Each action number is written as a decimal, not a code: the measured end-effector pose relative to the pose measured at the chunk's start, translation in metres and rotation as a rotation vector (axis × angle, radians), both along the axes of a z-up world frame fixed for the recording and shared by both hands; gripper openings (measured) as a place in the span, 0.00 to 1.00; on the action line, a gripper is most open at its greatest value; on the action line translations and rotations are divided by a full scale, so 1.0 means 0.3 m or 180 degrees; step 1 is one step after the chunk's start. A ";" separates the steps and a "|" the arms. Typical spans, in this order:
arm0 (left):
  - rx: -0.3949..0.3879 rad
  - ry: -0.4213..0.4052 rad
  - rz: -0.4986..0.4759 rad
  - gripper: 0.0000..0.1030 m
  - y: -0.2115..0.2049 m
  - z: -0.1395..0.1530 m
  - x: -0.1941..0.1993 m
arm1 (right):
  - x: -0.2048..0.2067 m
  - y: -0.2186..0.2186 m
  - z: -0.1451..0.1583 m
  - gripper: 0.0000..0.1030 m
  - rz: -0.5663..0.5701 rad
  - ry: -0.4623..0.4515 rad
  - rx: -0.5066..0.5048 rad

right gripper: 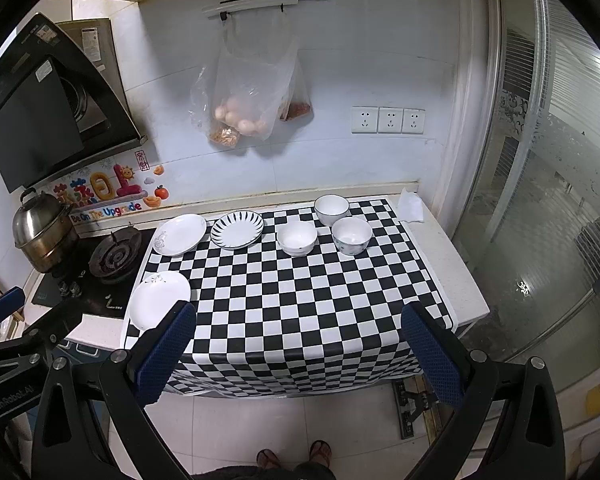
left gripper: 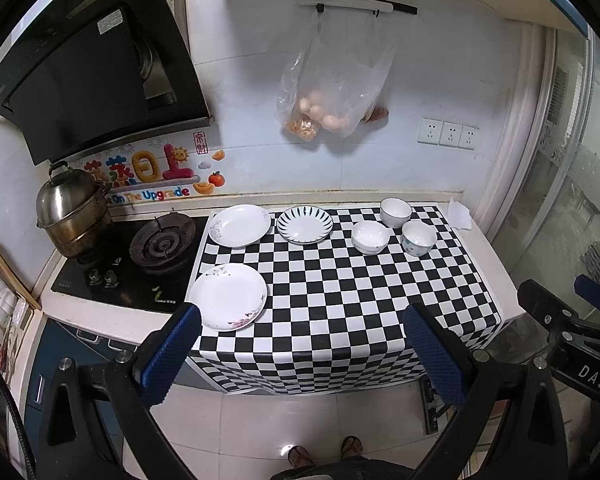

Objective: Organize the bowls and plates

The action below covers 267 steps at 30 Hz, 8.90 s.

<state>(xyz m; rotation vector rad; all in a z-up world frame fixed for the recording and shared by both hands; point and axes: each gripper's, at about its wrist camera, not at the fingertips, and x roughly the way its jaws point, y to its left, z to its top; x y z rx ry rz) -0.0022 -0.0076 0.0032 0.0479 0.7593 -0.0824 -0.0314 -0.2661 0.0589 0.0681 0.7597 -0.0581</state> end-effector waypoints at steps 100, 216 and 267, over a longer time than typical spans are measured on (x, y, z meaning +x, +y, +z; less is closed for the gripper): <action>-0.0113 0.1898 0.0912 0.69 0.827 -1.100 0.991 | 1.177 0.701 -1.286 0.88 0.0722 0.2124 0.0988; -0.1389 0.2507 0.1457 0.36 0.874 -1.326 1.797 | 2.419 0.982 -1.512 0.46 0.1676 0.2641 0.0737; -0.0216 0.2385 -0.0428 0.27 0.003 -1.076 1.278 | 1.313 -0.007 -1.238 0.13 0.0603 0.2072 0.1251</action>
